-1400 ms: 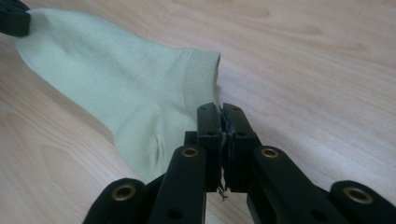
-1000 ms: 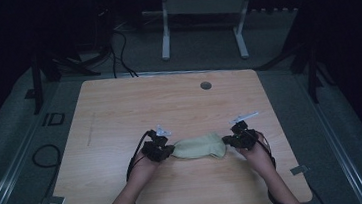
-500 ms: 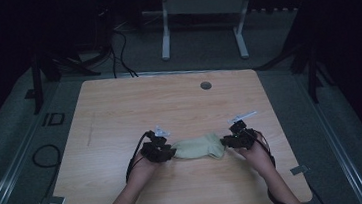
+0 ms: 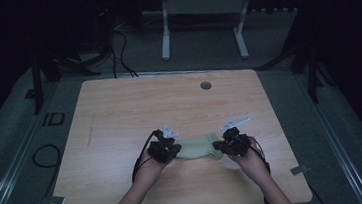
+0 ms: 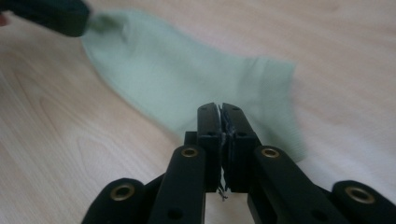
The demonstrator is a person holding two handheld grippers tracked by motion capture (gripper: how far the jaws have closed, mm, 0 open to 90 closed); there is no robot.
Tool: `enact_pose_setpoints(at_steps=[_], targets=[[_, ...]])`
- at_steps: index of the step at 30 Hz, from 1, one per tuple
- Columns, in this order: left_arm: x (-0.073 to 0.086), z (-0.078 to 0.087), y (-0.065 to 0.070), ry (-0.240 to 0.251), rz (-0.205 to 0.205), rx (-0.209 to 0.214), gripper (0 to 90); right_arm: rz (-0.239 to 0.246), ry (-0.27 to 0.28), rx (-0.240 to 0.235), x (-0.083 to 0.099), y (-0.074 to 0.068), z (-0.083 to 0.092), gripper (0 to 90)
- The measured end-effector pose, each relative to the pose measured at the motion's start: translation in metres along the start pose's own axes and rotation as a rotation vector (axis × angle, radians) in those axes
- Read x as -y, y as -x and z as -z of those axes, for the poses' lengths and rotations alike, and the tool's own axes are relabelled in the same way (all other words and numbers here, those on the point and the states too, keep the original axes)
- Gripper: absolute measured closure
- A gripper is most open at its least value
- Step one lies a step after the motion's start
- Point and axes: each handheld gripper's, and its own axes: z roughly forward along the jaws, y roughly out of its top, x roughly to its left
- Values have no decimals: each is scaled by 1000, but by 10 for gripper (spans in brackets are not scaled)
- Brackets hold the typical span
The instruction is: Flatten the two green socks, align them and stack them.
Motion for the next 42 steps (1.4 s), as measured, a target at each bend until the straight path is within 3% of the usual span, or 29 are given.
enact_pose_setpoints(at_steps=[5,12,20,27,31,34,36,37,38,40,41,42], targets=[[10,-16,-1,-40,7,-9,892,-3,-45,3,15,-1,-14,876],[14,-17,-7,-52,17,-15,892,-8,-48,-7,20,8,-16,882],[16,-16,-18,-32,54,-22,892,-15,-51,3,15,18,-19,880],[16,-15,-15,-32,50,-3,888,-25,-56,-10,11,19,-20,851],[13,-6,-9,2,40,13,838,-22,-33,-12,7,18,-13,834],[9,0,-5,17,25,28,794,-14,-12,-17,2,17,-7,771],[7,4,-1,47,10,60,692,-12,11,-15,-1,15,-3,682],[7,6,2,58,3,55,683,-12,23,-23,-3,15,-1,634],[7,7,3,60,-1,56,630,-13,43,-21,-4,14,2,522],[7,9,5,71,-4,63,511,-19,58,-15,-4,13,4,480],[8,12,7,88,-16,60,412,-13,99,-18,-4,11,9,340],[10,14,7,109,-17,55,363,-21,98,-14,-3,12,10,282]])
